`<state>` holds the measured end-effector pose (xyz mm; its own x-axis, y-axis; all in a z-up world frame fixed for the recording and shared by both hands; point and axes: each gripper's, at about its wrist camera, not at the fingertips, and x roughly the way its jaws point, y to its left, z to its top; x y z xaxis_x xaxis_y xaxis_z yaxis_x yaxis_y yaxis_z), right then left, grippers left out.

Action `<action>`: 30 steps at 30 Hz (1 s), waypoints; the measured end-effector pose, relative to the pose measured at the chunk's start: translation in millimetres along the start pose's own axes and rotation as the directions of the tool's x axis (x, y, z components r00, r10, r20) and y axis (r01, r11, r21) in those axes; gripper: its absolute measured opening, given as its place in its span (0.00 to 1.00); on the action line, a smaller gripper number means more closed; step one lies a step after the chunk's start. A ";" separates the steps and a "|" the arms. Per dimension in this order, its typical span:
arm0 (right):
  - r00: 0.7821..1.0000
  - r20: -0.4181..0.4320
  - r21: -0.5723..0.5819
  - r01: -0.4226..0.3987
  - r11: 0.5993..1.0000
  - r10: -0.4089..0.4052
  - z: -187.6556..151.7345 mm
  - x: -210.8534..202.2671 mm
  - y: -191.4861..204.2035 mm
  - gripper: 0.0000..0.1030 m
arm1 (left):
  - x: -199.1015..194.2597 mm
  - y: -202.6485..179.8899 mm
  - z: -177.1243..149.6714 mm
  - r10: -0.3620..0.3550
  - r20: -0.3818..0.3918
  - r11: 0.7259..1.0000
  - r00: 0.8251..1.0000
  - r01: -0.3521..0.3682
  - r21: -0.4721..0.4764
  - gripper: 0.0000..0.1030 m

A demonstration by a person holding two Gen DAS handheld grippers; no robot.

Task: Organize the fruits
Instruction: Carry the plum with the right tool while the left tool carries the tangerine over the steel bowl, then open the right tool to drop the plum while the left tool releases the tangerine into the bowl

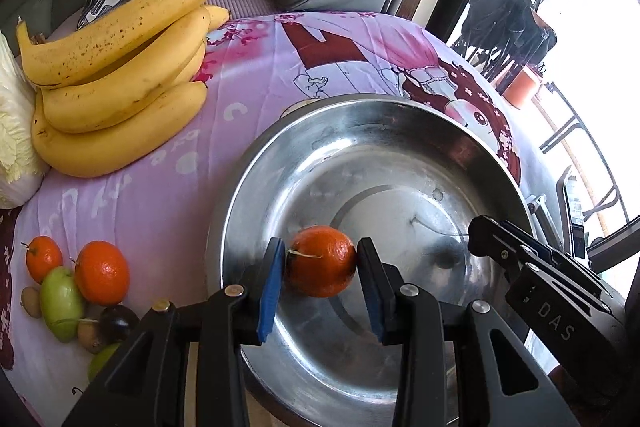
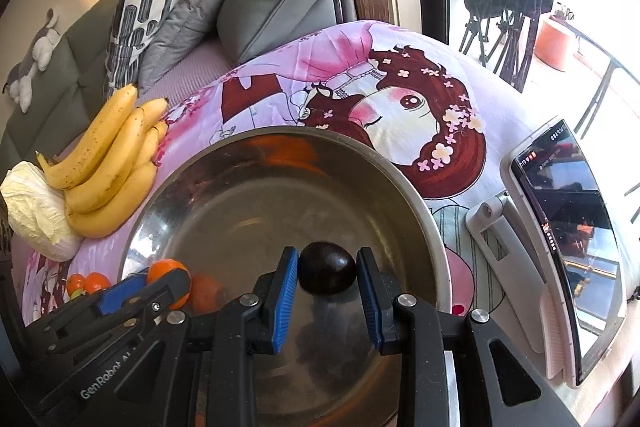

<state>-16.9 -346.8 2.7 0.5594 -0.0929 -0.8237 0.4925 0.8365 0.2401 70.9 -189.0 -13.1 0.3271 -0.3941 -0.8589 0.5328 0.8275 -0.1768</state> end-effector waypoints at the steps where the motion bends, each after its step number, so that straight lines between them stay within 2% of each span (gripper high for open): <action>1: 1.000 -0.002 0.002 0.002 1.000 -0.002 0.1 0.2 -0.3 0.32 | -0.2 0.0 -0.1 0.002 -0.003 1.000 1.000 -0.002 0.000 0.37; 7: 1.000 -0.011 -0.001 0.014 1.000 -0.014 0.2 -0.4 -0.4 0.32 | -6.3 -1.3 0.6 0.008 -0.020 1.000 1.000 -0.008 -0.005 0.38; 10: 1.000 -0.014 -0.013 0.015 1.000 -0.015 -0.7 -1.4 1.6 0.33 | -11.7 -1.8 1.0 0.015 -0.027 1.000 1.000 -0.015 -0.011 0.45; 21: 1.000 -0.004 -0.048 0.023 0.999 -0.024 -2.6 -9.4 9.2 0.34 | -31.7 2.8 -3.0 0.051 -0.053 0.998 0.997 -0.053 -0.040 0.46; 24: 1.000 -0.003 -0.058 0.026 0.998 -0.027 -4.0 -13.0 11.6 0.45 | -38.3 5.3 -4.2 0.060 -0.047 0.997 0.997 -0.062 -0.049 0.52; 25: 1.000 -0.003 -0.065 0.031 0.997 -0.031 -4.5 -14.1 12.9 0.51 | -40.6 6.8 -4.8 0.066 -0.045 0.996 0.997 -0.069 -0.054 0.56; 30: 0.999 0.004 -0.094 0.041 0.995 -0.041 -6.9 -18.1 18.0 0.55 | -49.1 16.4 -8.2 0.093 -0.049 0.992 0.994 -0.097 -0.079 0.59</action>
<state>-22.8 -326.4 18.4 0.5414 -0.1288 -0.8308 0.4502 0.8790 0.1571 57.2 -152.8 22.2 0.3368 -0.2952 -0.8941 0.4351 0.8909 -0.1303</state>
